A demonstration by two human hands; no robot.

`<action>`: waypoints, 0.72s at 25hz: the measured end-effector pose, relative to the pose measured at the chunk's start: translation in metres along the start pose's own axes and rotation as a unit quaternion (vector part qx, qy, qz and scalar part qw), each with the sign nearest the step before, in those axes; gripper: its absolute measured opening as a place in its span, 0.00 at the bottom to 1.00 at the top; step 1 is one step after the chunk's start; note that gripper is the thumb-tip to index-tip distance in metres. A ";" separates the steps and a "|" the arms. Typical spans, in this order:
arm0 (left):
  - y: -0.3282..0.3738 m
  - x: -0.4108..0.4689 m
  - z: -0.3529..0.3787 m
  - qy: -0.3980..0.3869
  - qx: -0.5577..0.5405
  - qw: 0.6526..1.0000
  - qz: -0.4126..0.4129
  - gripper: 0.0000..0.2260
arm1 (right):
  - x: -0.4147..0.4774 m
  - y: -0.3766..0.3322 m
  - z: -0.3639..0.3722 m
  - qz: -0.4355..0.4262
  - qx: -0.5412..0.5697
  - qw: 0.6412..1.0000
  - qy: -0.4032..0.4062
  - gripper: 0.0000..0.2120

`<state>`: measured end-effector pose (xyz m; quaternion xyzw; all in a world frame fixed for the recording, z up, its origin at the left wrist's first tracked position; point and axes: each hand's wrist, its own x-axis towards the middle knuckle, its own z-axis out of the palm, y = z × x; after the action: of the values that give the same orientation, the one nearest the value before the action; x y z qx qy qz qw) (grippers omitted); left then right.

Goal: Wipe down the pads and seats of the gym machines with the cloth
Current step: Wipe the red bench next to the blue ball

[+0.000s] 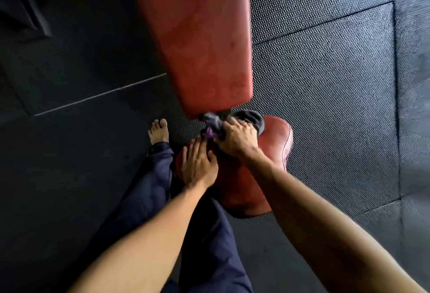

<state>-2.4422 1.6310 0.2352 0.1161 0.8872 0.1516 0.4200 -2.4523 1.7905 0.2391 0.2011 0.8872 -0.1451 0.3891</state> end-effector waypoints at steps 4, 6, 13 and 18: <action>-0.018 0.003 -0.008 -0.065 -0.027 0.998 0.008 0.25 | -0.058 -0.007 -0.010 -0.013 0.002 0.999 0.038 0.24; -0.030 0.008 -0.026 -0.112 0.005 0.993 0.023 0.22 | -0.079 -0.008 -0.013 0.000 -0.005 1.000 0.025 0.23; 0.024 -0.008 -0.123 -0.119 0.150 0.974 0.119 0.22 | -0.139 -0.011 -0.045 0.140 0.100 0.983 0.059 0.27; 0.071 -0.013 -0.179 -0.121 0.239 0.937 0.224 0.21 | -0.194 0.000 -0.071 0.210 0.186 0.954 0.108 0.26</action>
<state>-2.5685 1.6623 0.3779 0.4264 0.7908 0.0103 0.4389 -2.3774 1.7727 0.4307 0.4663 0.8188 -0.2003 0.2684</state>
